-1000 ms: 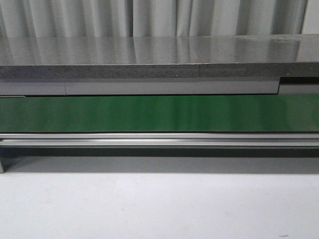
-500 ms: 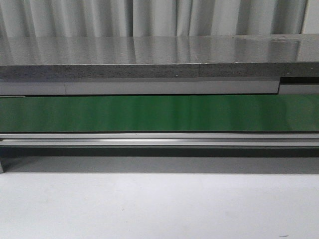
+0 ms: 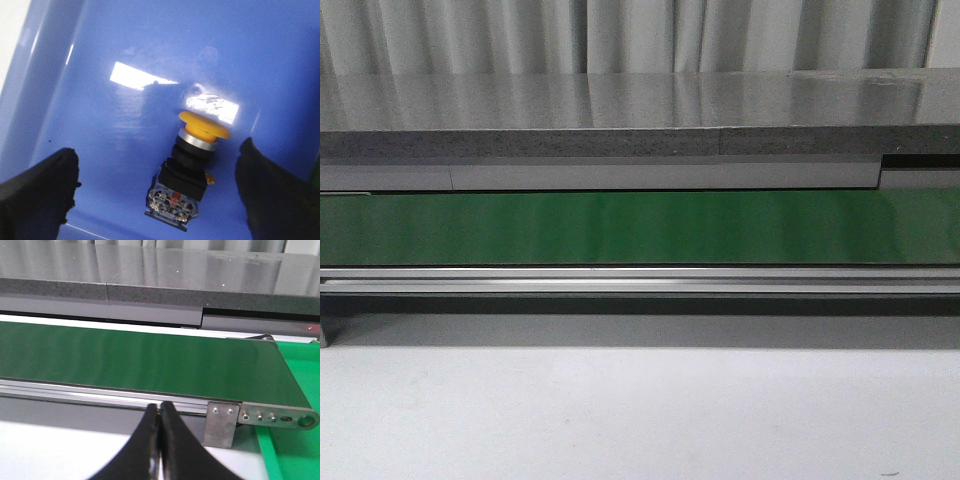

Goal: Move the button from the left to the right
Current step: 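Close the left gripper on the black body of the yellow button, then lift the button with the left gripper and carry it over the belt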

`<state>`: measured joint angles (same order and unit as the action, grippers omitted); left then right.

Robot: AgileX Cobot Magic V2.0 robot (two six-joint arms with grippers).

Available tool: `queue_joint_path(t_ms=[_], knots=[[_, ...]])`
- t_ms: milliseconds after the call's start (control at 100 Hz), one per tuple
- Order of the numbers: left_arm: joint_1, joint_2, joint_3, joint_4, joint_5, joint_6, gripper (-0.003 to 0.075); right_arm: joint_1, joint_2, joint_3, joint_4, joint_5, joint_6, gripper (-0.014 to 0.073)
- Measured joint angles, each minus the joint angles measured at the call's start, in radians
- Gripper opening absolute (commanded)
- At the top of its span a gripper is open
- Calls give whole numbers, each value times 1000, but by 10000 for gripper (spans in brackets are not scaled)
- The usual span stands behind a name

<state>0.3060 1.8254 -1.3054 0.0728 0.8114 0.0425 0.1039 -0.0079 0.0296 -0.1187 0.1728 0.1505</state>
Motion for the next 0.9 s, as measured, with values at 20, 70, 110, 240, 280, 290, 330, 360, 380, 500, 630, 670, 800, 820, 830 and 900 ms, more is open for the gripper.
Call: queue_joint_path(t_ms=[20, 70, 110, 240, 280, 290, 330, 360, 380, 500, 630, 670, 800, 820, 830, 900], knots=[[0, 6, 0, 0, 0, 1, 603, 0, 0, 0, 0, 0, 0, -68], [0, 21, 0, 0, 0, 2, 603, 0, 0, 0, 0, 0, 0, -68], [0, 33, 0, -2, 0, 3, 603, 0, 0, 0, 0, 0, 0, -68], [0, 60, -1, -11, 0, 14, 603, 0, 0, 0, 0, 0, 0, -68], [0, 67, -1, -18, 0, 16, 603, 0, 0, 0, 0, 0, 0, -68], [0, 70, -1, -18, 0, 18, 603, 0, 0, 0, 0, 0, 0, -68], [0, 76, -1, -25, 0, 23, 603, 0, 0, 0, 0, 0, 0, -68], [0, 85, -1, -30, 0, 25, 603, 0, 0, 0, 0, 0, 0, -68], [0, 90, -1, -32, -2, 27, 603, 0, 0, 0, 0, 0, 0, -68], [0, 115, -2, -43, -2, 41, 602, 0, 0, 0, 0, 0, 0, -68], [0, 124, -2, -45, -2, 47, 570, 0, 0, 0, 0, 0, 0, -68], [0, 124, -2, -45, -4, 47, 552, 0, 0, 0, 0, 0, 0, -68], [0, 133, -2, -47, -12, 49, 450, 0, 0, 0, 0, 0, 0, -68], [0, 135, -2, -47, -12, 49, 431, 0, 0, 0, 0, 0, 0, -68], [0, 134, -2, -47, -12, 49, 424, 0, 0, 0, 0, 0, 0, -68], [0, 141, -2, -49, -14, 49, 359, 0, 0, 0, 0, 0, 0, -68]])
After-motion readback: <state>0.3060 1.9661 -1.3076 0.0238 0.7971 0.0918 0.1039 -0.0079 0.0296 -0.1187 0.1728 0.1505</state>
